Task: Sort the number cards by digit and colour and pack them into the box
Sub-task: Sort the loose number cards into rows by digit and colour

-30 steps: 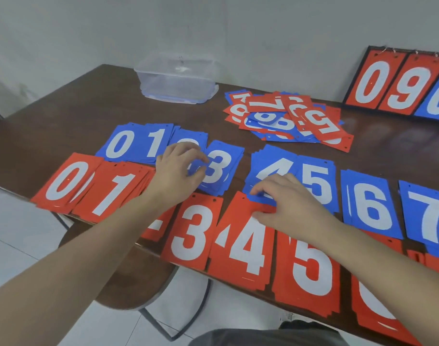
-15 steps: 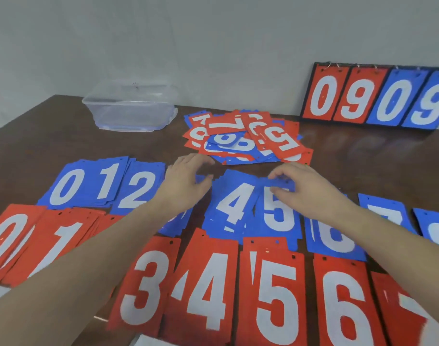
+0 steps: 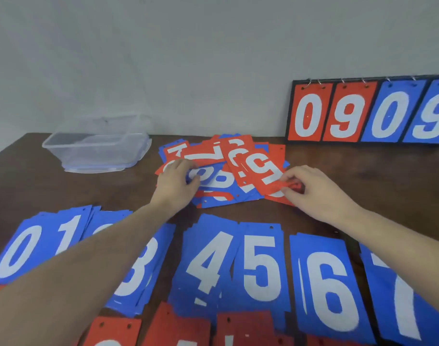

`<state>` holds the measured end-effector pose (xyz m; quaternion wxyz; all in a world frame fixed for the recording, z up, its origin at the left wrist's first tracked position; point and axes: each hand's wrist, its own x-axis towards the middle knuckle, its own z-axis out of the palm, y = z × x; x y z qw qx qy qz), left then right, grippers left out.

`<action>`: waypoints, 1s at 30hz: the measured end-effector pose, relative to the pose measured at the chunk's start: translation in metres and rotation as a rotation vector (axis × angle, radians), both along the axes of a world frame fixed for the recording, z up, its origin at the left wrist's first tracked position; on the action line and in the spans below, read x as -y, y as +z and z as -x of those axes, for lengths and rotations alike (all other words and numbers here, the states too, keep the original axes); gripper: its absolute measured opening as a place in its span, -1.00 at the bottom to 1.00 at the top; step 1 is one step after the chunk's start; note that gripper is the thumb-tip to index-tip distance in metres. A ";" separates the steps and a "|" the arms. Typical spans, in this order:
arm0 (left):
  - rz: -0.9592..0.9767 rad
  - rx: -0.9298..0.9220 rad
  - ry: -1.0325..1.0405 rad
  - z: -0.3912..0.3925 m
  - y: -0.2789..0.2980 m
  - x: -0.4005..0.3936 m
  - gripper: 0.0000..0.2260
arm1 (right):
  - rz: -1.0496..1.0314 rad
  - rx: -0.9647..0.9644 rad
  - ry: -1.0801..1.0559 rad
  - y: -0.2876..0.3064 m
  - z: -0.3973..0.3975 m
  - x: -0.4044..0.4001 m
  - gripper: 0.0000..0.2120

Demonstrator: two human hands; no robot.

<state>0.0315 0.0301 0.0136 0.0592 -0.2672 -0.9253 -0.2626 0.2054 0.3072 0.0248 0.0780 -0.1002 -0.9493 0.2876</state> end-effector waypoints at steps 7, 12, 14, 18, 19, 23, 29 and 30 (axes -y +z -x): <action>0.052 0.078 0.109 0.044 -0.005 -0.016 -0.56 | -0.075 0.101 -0.031 -0.004 0.045 -0.007 -0.41; 0.210 0.140 0.072 0.057 -0.016 -0.015 -0.30 | -0.191 0.182 0.008 -0.012 0.050 -0.014 -0.23; 0.183 0.128 0.077 0.057 -0.019 -0.013 -0.29 | -0.140 0.162 0.017 -0.013 0.049 -0.017 -0.26; 0.182 0.061 0.099 0.052 -0.017 -0.011 -0.37 | 0.002 0.116 0.015 -0.013 0.050 -0.016 -0.31; 0.180 0.049 0.096 0.050 -0.016 -0.011 -0.39 | 0.059 0.104 0.008 -0.013 0.049 -0.016 -0.33; 0.188 0.043 0.069 0.044 -0.012 -0.011 -0.37 | 0.246 0.066 -0.001 -0.014 0.046 -0.022 -0.33; 0.190 0.052 0.071 0.041 -0.008 -0.013 -0.47 | 0.347 0.039 -0.031 -0.011 0.046 -0.025 -0.41; 0.176 0.060 0.076 0.040 -0.007 -0.013 -0.51 | 0.371 0.028 -0.043 -0.011 0.046 -0.026 -0.45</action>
